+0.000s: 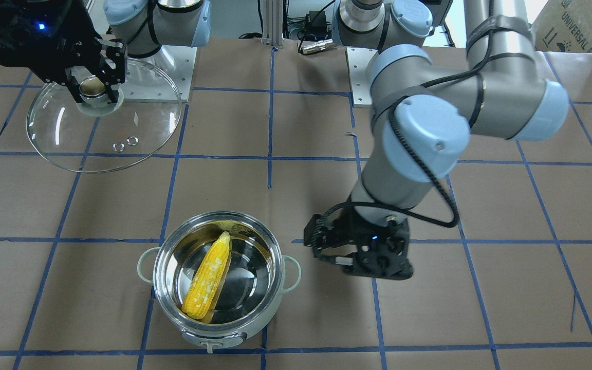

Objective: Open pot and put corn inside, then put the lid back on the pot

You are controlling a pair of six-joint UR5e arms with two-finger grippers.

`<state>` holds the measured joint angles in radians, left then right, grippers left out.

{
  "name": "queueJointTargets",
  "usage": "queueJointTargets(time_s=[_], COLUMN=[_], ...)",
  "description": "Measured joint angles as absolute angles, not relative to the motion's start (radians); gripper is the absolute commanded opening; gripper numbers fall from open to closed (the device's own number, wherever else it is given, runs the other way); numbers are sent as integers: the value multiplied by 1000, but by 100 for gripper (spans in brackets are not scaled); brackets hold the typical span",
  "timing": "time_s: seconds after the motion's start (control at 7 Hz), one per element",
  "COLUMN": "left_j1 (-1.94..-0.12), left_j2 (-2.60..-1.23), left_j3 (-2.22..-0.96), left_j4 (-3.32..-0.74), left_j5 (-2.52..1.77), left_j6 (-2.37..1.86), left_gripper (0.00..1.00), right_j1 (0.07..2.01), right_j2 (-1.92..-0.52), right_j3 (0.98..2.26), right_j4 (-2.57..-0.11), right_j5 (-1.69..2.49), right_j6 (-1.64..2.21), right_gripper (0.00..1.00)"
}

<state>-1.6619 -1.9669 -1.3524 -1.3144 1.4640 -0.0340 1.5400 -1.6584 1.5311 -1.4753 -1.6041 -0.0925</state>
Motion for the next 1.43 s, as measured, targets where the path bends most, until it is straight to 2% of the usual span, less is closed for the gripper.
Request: queueJointTargets(time_s=[0.29,0.57,0.86,1.43], left_j1=[-1546,-1515,-1513,-1534], left_j2=[-1764,-1637,-1617,-1615], left_j3=[-1521,-1510,-1439,-1425], left_j4=[-1440,-1630,-1733,-1725], left_j5=[1527,1572,1575,1576], left_j6=[51,73,55,52], left_gripper=[100,100,100,100], right_j1=[1544,1551,1587,1648], right_j2=[-1642,-1608,-1533,-1366], right_j3=[1531,1532,1542,1508], right_j4=[-1515,-1570,-1688,-1856], right_j5=[-1600,-1595,-1592,-1550], right_j6=[-86,-87,-65,-9], right_gripper=[16,16,16,17])
